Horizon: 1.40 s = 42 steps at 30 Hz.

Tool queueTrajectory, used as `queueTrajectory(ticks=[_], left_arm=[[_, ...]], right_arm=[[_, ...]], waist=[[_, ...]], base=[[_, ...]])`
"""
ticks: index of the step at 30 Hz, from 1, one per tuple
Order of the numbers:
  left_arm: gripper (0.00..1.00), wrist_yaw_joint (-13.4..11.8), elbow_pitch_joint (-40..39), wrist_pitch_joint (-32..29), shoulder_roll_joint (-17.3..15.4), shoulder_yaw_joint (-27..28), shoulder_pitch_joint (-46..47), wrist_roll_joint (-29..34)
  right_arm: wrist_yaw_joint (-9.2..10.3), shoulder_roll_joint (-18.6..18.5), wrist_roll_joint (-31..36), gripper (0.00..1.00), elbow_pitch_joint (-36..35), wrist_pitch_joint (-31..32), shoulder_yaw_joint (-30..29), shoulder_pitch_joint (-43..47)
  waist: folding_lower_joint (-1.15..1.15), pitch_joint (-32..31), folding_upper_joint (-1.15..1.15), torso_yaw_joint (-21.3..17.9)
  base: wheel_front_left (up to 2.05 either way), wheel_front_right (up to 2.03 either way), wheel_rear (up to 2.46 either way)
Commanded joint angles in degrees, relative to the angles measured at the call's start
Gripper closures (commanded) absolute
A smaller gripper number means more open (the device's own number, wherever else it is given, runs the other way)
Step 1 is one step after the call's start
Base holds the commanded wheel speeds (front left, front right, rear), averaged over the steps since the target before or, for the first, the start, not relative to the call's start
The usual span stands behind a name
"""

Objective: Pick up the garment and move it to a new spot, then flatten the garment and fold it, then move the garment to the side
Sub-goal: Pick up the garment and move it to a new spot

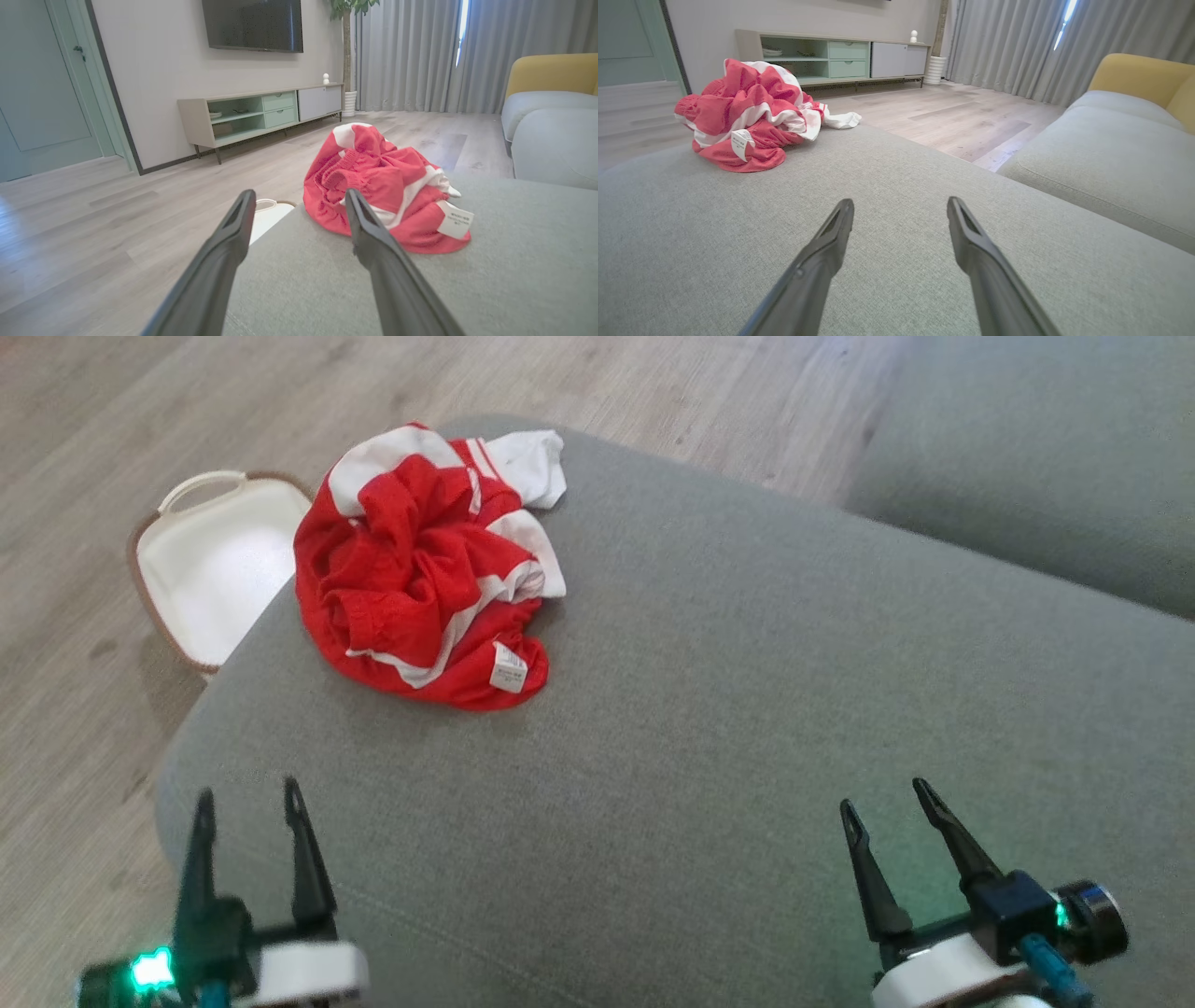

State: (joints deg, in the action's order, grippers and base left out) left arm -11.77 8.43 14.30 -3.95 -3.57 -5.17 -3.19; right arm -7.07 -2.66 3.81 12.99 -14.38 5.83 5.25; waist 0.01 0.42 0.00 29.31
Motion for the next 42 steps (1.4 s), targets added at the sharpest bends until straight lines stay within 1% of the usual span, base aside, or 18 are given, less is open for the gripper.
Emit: queueTrajectory(ticks=[1, 6, 9, 11, 13, 14, 15, 19, 22, 25, 28, 29, 30, 33, 36, 41, 42], left_arm=[[0.00, -0.1, -2.8, 0.7, 0.2, 2.5, 4.6, 0.2], [0.00, 0.9, -2.5, 0.7, -0.9, 3.3, 13.5, 1.3], [0.00, 1.4, 0.4, 0.7, -1.8, 3.6, 20.4, 1.5], [0.00, 2.1, 4.8, 0.7, -2.3, 3.8, 25.7, 1.1], [0.00, 2.6, 11.0, -0.1, -3.0, 4.1, 31.4, 0.5], [0.00, 3.0, 14.2, -1.5, -3.3, 4.3, 34.4, 0.2], [0.00, 3.3, 20.1, -4.3, -3.9, 5.1, 40.3, -1.0], [0.00, 4.0, 31.5, -11.0, -3.2, 7.2, 50.0, -5.2], [0.00, 5.1, 40.1, -16.1, -4.6, 7.6, 55.0, -6.4], [0.00, 5.5, 47.2, -19.3, -5.7, 8.2, 58.1, -7.4], [0.00, 5.9, 52.2, -19.9, -7.2, 7.9, 59.5, -7.3], [0.49, 6.0, 52.9, -18.9, -7.6, 7.7, 59.9, -7.2], [1.00, 6.2, 53.3, -17.5, -8.1, 7.7, 60.3, -7.2], [1.00, 6.3, 53.6, -12.0, -9.7, 7.4, 61.4, -6.6], [1.00, 6.2, 53.2, -7.4, -11.5, 6.0, 63.0, -5.1], [1.00, 6.7, 51.1, -4.3, -13.8, 1.6, 67.1, -0.8], [1.00, 6.7, 51.1, -4.3, -13.8, 1.6, 67.1, -0.8]], right_arm=[[-0.42, -1.7, 0.7, 0.00, -2.2, -0.6, 1.8, -2.7], [-0.42, -7.1, 1.4, 0.00, -3.8, -0.6, 3.2, -4.8], [-0.42, -10.2, 1.2, 0.00, -5.0, -0.6, 3.6, -6.0], [-0.42, -12.2, 1.1, 0.00, -5.7, -0.6, 3.7, -6.7], [-0.42, -13.9, 0.9, 0.00, -6.5, -0.6, 3.9, -7.4], [-0.42, -14.8, 0.8, 0.00, -6.9, -0.6, 4.0, -7.7], [-0.42, -16.3, 0.6, 0.00, -7.8, -0.6, 4.1, -8.6], [-0.42, -18.6, 0.1, 0.00, -9.3, -0.6, 3.8, -9.5], [-0.42, -19.5, -0.2, 0.00, -9.8, -0.6, 3.8, -9.8], [-0.42, -20.1, -0.4, 0.00, -10.3, -0.6, 3.9, -10.1], [-0.42, -20.3, -0.6, 0.00, -10.5, -0.6, 4.1, -10.5], [-0.42, -20.2, -0.7, 0.00, -10.5, -0.6, 4.2, -10.7], [-0.42, -20.0, -0.8, 0.00, -10.5, -0.6, 4.1, -10.8], [-0.42, -19.0, -0.9, 0.00, -10.1, -0.6, 4.2, -11.1], [-0.42, -17.3, -1.0, 0.00, -9.4, -0.6, 4.7, -11.2], [-0.42, -13.4, -1.3, 0.00, -8.1, -0.6, 5.3, -11.2], [-0.42, -13.4, -1.3, 0.00, -8.1, -0.6, 5.3, -11.2]], waist=[[-0.01, 2.9, 0.00, 0.1], [-0.01, 9.9, 0.00, -1.0], [-0.01, 13.6, 0.00, -1.5], [-0.01, 15.7, 0.00, -1.8], [-0.01, 17.5, 0.00, -2.3], [-0.01, 18.3, 0.00, -2.6], [-0.01, 20.1, 0.00, -3.3], [-0.01, 22.7, 0.00, -4.4], [-0.01, 24.1, 0.00, -5.5], [-0.01, 25.4, 0.00, -6.4], [-0.01, 25.9, 0.00, -7.3], [-0.01, 25.9, 0.00, -7.6], [-0.01, 25.7, 0.00, -7.8], [-0.01, 24.6, 0.00, -8.3], [-0.01, 21.7, 0.00, -9.3], [-0.01, 15.8, 0.00, -12.0], [-0.01, 15.8, 0.00, -12.0]], base=[[0.00, 0.00, 0.00], [0.00, 0.00, 0.00], [0.00, 0.00, 0.00], [0.00, 0.00, 0.00], [0.00, 0.00, 0.00], [0.00, 0.00, 0.00], [0.00, 0.00, 0.00], [0.00, 0.00, 0.00], [0.00, 0.00, 0.00], [0.00, 0.00, 0.00], [0.00, 0.00, 0.00], [0.00, 0.00, 0.00], [0.00, 0.00, 0.00], [0.00, 0.00, 0.00], [0.00, 0.00, 0.00], [0.00, 0.00, 0.00], [0.00, 0.00, 0.00]])
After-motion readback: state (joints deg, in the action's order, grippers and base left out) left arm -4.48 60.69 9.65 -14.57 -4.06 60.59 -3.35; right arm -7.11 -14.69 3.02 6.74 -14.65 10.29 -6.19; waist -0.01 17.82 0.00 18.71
